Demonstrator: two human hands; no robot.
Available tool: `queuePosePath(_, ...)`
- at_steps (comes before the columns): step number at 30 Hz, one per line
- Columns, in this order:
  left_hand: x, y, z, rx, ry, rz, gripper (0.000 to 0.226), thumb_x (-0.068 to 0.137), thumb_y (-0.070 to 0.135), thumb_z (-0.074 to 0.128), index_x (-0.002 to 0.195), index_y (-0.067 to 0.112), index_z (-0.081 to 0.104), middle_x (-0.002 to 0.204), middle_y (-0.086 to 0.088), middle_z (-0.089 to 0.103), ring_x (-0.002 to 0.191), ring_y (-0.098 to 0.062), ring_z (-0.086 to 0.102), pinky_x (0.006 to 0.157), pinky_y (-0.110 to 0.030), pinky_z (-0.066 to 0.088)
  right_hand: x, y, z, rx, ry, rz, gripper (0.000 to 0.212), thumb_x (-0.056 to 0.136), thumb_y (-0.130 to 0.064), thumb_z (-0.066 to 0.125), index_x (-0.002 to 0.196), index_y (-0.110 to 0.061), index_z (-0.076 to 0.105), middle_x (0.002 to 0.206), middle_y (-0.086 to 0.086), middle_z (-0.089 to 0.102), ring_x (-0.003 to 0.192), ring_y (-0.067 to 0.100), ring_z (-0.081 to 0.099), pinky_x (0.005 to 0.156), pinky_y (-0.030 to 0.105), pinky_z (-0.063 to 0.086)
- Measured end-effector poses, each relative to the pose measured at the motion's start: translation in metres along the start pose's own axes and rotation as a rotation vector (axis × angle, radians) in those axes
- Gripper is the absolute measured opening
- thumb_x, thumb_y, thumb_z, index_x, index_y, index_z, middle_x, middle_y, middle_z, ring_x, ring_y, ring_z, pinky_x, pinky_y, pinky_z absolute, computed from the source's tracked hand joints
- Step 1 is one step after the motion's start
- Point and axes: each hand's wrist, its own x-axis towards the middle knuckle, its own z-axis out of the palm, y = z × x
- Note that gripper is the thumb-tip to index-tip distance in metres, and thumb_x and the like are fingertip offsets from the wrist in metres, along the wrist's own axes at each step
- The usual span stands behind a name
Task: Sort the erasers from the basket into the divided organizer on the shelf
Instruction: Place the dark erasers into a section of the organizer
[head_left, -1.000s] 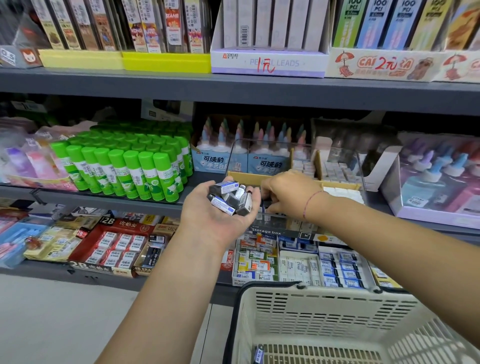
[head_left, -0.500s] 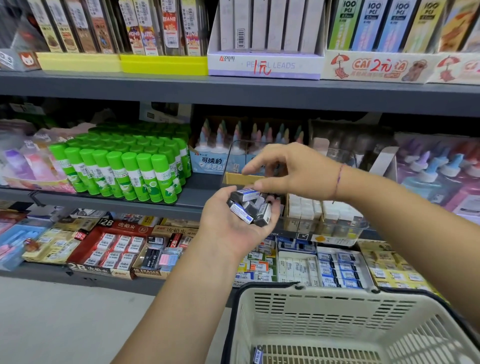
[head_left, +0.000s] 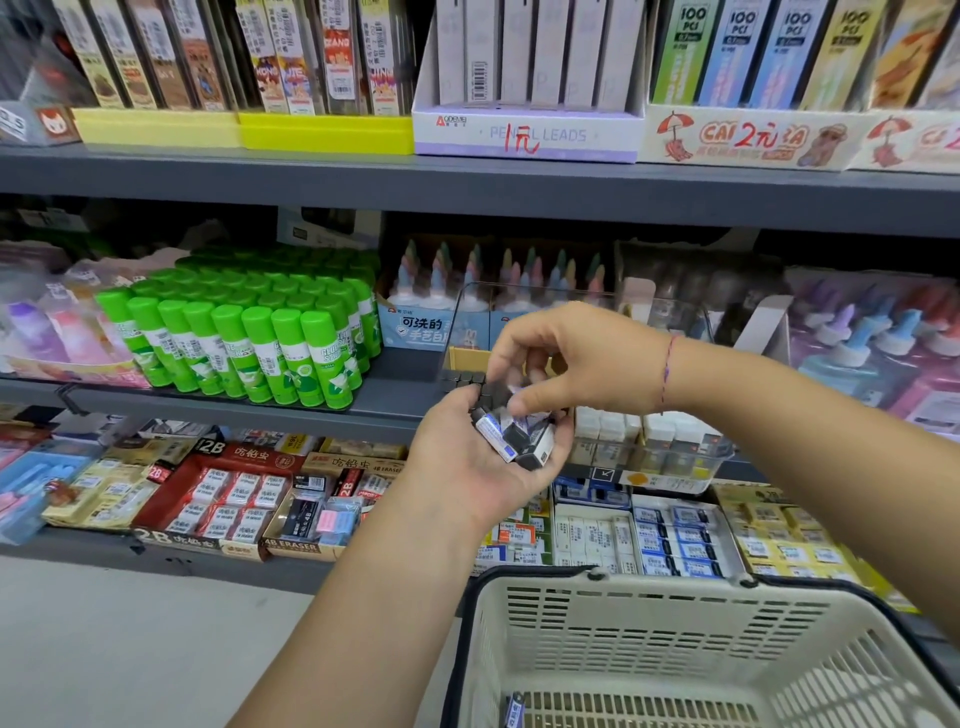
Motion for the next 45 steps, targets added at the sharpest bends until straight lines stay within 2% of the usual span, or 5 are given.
queuePosePath(6, -0.005, 0.016, -0.003, -0.06, 0.102, 0.062, 0.043, 0.1, 0.034, 0.042, 0.097, -0.004, 0.062, 0.097, -0.024, 0.059, 0.086, -0.037, 0.056, 0.071, -0.043, 0.051, 0.0, 0.018, -0.026, -0.072, 0.288, 0.072, 0.022, 0.076, -0.016, 0.078, 0.096, -0.019, 0.071, 0.085, -0.003, 0.068, 0.068, 0.0, 0.06, 0.076, 0.017, 0.053)
queuePosePath(12, -0.019, 0.032, 0.002, -0.138, 0.183, 0.194, 0.037, 0.101, 0.026, 0.042, 0.076, -0.001, 0.049, 0.072, -0.02, 0.056, 0.078, -0.034, 0.054, 0.09, -0.044, 0.049, 0.01, 0.042, -0.001, -0.344, 0.054, 0.245, 0.023, 0.073, -0.018, 0.081, 0.093, -0.018, 0.069, 0.085, -0.006, 0.068, 0.071, 0.003, 0.059, 0.072, 0.014, 0.045)
queuePosePath(28, -0.018, 0.028, 0.001, -0.089, 0.166, 0.15, 0.038, 0.101, 0.03, 0.043, 0.088, -0.004, 0.053, 0.078, -0.021, 0.057, 0.084, -0.036, 0.055, 0.081, -0.043, 0.05, 0.017, 0.064, 0.033, -0.546, 0.071, 0.225, 0.027, 0.073, -0.039, 0.077, 0.076, -0.03, 0.053, 0.083, -0.013, 0.058, 0.088, 0.012, 0.053, 0.087, 0.03, 0.028)
queuePosePath(37, -0.01, 0.018, 0.0, -0.018, 0.08, 0.058, 0.037, 0.099, 0.03, 0.046, 0.103, -0.004, 0.061, 0.092, -0.025, 0.061, 0.094, -0.037, 0.06, 0.073, -0.045, 0.052, -0.001, 0.031, 0.004, -0.008, 0.298, 0.076, 0.011, 0.084, -0.018, 0.071, 0.094, -0.018, 0.068, 0.086, -0.009, 0.065, 0.071, -0.004, 0.057, 0.07, 0.006, 0.042)
queuePosePath(45, -0.005, 0.009, 0.0, 0.1, -0.023, 0.023, 0.034, 0.099, 0.027, 0.039, 0.091, 0.005, 0.062, 0.082, -0.01, 0.066, 0.093, -0.023, 0.059, 0.083, -0.041, 0.048, -0.012, -0.004, 0.006, -0.073, -0.006, -0.018, 0.036, 0.073, -0.027, 0.08, 0.106, -0.032, 0.068, 0.093, -0.018, 0.057, 0.087, -0.002, 0.057, 0.084, 0.016, 0.045)
